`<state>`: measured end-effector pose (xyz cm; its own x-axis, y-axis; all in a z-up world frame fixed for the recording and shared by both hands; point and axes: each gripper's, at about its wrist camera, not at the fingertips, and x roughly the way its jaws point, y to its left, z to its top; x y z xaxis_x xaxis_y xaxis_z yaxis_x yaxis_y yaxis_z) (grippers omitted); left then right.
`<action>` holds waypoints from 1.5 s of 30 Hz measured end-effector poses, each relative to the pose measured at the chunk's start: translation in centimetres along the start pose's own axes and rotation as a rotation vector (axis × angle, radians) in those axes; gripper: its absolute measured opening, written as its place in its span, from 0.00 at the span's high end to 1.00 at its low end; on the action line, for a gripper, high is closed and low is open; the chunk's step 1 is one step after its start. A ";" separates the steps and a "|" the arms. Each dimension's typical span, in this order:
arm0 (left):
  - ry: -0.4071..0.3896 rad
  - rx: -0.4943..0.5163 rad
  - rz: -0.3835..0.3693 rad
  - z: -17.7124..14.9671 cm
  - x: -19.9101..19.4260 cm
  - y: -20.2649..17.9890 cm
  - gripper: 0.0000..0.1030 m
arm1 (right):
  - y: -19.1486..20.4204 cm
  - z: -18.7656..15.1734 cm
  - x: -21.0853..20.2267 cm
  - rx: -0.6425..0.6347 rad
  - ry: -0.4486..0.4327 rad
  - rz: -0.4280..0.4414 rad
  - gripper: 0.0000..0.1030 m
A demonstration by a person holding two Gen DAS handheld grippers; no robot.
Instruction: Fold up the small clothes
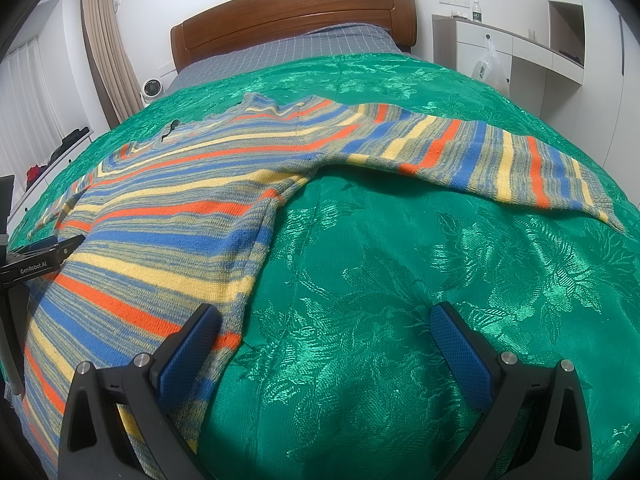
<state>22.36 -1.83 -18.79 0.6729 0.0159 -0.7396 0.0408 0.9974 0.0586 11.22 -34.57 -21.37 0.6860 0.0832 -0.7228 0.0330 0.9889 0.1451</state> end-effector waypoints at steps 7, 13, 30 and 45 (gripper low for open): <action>0.000 0.000 0.000 0.0 0.0 0.0 0.00 | 0.0 0.0 0.0 0.000 0.000 0.000 0.00; 0.000 0.000 0.000 0.0 0.0 0.0 0.00 | 0.0 0.0 0.0 0.000 0.000 0.000 0.00; 0.000 0.000 0.000 0.0 0.0 0.0 0.00 | 0.0 0.0 0.0 0.000 -0.001 0.001 0.00; 0.000 -0.001 -0.001 0.0 0.0 0.0 0.00 | 0.0 1.0 -0.5 -0.003 0.078 0.012 0.00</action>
<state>22.37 -1.84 -18.78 0.6729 0.0149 -0.7396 0.0407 0.9975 0.0572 11.63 -34.77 -20.37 0.6276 0.1041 -0.7715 0.0232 0.9881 0.1521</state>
